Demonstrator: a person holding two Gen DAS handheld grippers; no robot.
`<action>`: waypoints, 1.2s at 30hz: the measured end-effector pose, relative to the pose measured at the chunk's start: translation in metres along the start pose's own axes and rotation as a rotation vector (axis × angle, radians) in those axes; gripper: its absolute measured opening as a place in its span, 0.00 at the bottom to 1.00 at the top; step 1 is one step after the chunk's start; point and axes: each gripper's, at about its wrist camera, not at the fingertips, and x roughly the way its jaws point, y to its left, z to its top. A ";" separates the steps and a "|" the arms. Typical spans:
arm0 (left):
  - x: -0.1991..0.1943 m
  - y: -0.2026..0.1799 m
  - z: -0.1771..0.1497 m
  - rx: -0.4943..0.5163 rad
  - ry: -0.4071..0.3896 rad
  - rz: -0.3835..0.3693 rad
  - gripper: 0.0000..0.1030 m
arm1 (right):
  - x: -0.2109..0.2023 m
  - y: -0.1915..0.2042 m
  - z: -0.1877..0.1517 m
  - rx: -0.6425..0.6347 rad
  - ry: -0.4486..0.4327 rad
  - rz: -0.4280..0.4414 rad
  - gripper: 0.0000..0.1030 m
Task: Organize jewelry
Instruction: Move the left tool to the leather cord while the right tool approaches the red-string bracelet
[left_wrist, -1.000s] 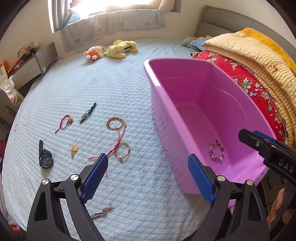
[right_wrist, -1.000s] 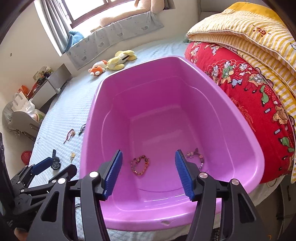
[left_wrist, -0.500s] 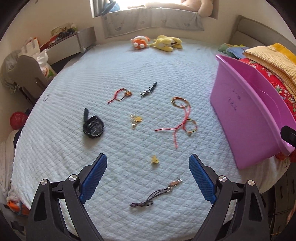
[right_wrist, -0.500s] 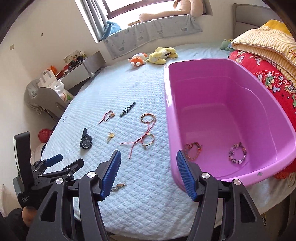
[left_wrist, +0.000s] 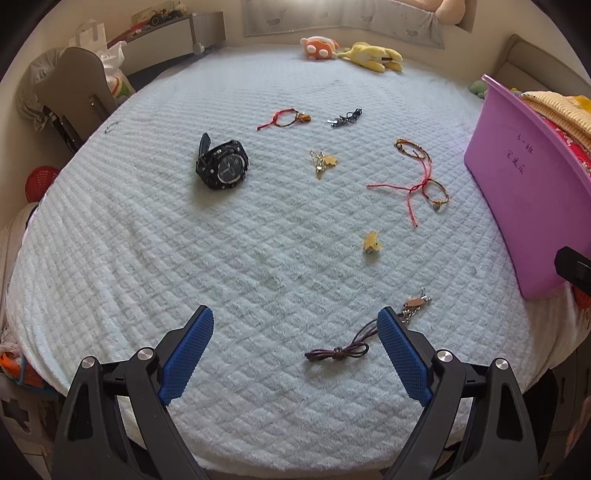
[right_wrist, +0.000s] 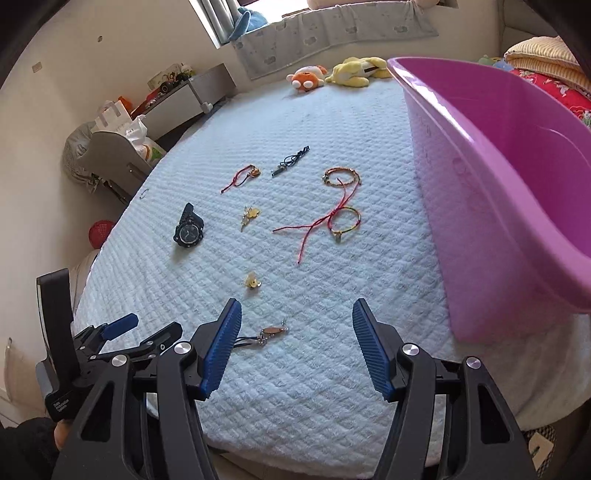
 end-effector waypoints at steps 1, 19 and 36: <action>0.002 0.000 -0.004 0.000 -0.001 -0.003 0.86 | 0.006 0.000 -0.003 -0.006 0.002 0.001 0.58; 0.033 -0.026 -0.046 -0.233 0.027 0.111 0.86 | 0.100 -0.028 0.016 -0.122 -0.009 0.004 0.58; 0.057 -0.050 -0.049 -0.376 0.036 0.212 0.86 | 0.156 -0.057 0.045 -0.119 0.030 -0.020 0.58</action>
